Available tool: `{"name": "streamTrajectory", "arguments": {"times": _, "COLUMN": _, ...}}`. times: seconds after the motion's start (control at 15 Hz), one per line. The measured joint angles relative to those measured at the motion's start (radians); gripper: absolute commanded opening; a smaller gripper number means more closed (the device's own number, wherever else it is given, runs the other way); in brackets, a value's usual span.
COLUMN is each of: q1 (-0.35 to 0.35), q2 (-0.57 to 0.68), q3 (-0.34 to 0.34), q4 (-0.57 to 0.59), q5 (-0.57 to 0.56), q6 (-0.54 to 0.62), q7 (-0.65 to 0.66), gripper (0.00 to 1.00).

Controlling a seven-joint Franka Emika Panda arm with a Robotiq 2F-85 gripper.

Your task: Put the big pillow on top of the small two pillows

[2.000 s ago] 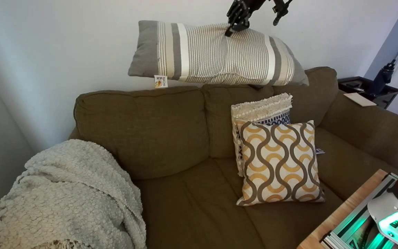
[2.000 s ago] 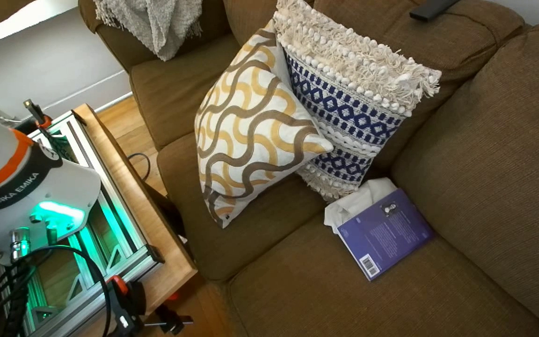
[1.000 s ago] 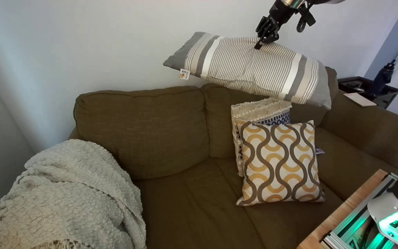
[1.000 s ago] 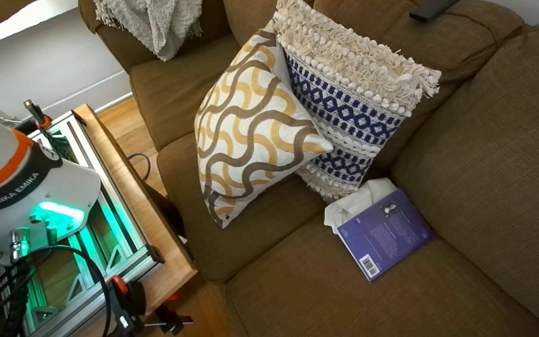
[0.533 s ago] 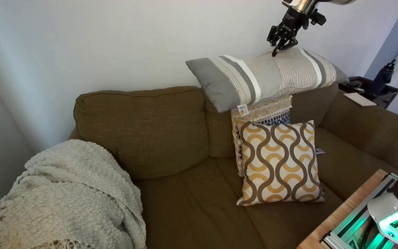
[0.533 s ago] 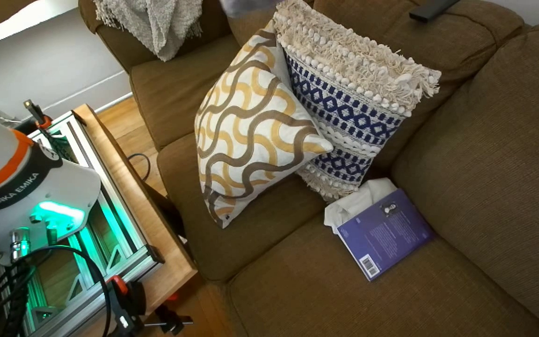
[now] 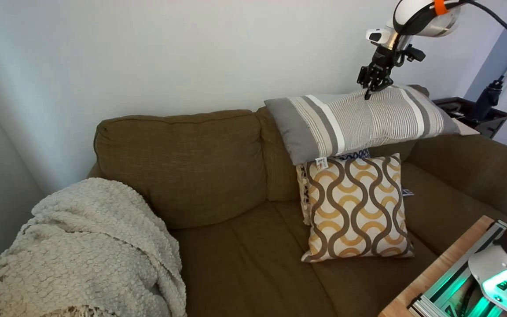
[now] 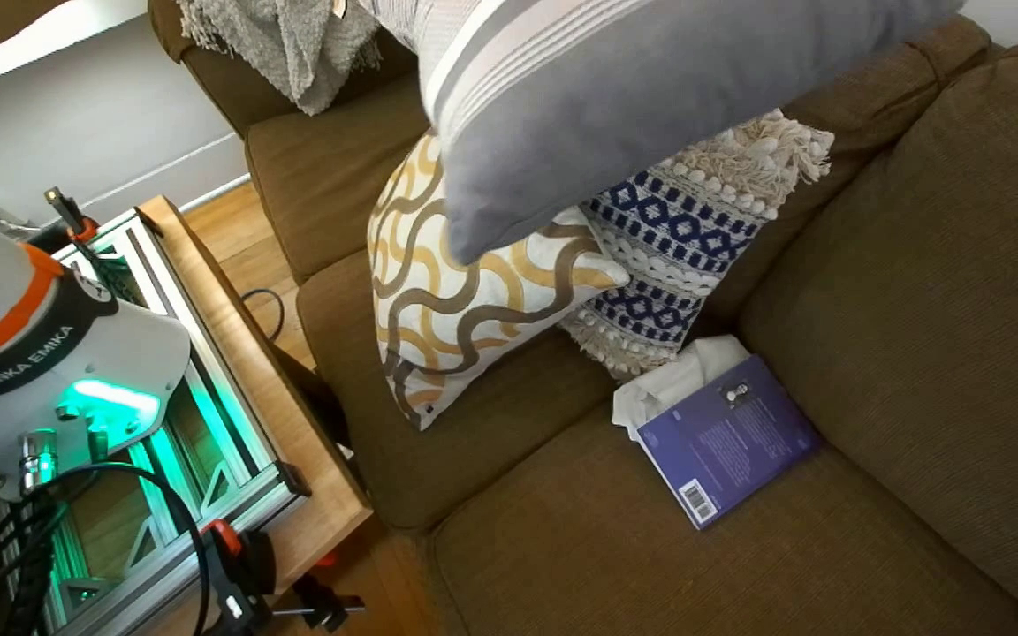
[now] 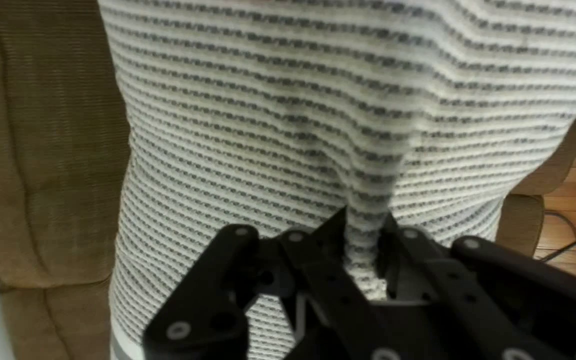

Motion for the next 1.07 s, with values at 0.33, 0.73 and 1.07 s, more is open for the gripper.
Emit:
{"name": "streamTrajectory", "arguments": {"times": 0.33, "q1": -0.013, "q2": 0.122, "q3": 0.003, "q4": -0.054, "q5": 0.085, "q6": 0.065, "q7": 0.017, "gripper": 0.02}}
{"name": "streamTrajectory", "arguments": {"times": 0.73, "q1": -0.052, "q2": 0.225, "q3": 0.016, "q4": -0.012, "q5": 0.142, "q6": 0.078, "q7": 0.016, "gripper": 0.08}}
{"name": "streamTrajectory", "arguments": {"times": 1.07, "q1": -0.054, "q2": 0.225, "q3": 0.019, "q4": -0.010, "q5": 0.143, "q6": 0.078, "q7": 0.017, "gripper": 0.08}}
